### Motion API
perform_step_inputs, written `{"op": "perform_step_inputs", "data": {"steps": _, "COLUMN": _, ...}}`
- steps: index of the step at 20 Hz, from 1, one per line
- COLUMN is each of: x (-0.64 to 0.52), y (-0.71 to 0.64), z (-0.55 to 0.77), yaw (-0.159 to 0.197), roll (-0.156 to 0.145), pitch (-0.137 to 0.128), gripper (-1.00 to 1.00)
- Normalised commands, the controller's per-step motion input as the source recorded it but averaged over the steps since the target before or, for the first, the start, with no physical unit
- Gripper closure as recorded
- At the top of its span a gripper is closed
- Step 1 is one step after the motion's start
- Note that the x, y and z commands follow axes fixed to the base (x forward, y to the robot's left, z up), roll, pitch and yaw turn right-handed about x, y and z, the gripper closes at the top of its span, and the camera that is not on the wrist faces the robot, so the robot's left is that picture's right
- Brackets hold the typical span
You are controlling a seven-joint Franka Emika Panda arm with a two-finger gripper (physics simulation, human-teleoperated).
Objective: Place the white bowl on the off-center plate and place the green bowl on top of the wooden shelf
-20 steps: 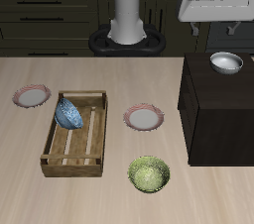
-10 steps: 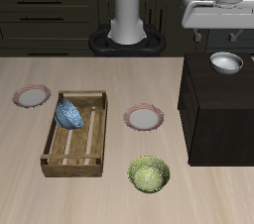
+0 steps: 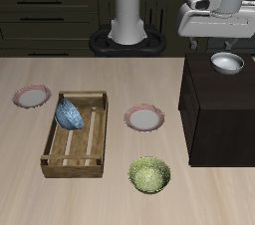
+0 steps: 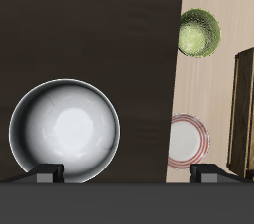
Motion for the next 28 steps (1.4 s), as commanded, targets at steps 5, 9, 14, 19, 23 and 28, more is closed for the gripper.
{"op": "perform_step_inputs", "data": {"steps": 5, "x": 0.03, "y": -0.09, "z": -0.15, "yaw": -0.003, "roll": -0.02, "pitch": 0.017, "gripper": -1.0}}
{"op": "perform_step_inputs", "data": {"steps": 9, "x": 0.02, "y": 0.01, "z": -0.25, "yaw": 0.008, "roll": -0.002, "pitch": 0.042, "gripper": -1.0}}
{"op": "perform_step_inputs", "data": {"steps": 14, "x": 0.01, "y": 0.04, "z": -0.2, "yaw": 0.005, "roll": 0.02, "pitch": 0.031, "gripper": -1.0}}
{"op": "perform_step_inputs", "data": {"steps": 19, "x": -0.05, "y": 0.02, "z": -0.17, "yaw": -0.002, "roll": 0.051, "pitch": 0.034, "gripper": -1.0}}
{"op": "perform_step_inputs", "data": {"steps": 23, "x": -0.16, "y": 0.08, "z": -0.13, "yaw": -0.013, "roll": 0.062, "pitch": 0.013, "gripper": 1.0}}
{"op": "perform_step_inputs", "data": {"steps": 28, "x": -0.05, "y": -0.05, "z": 0.0, "yaw": -0.013, "roll": 0.013, "pitch": 0.004, "gripper": 1.0}}
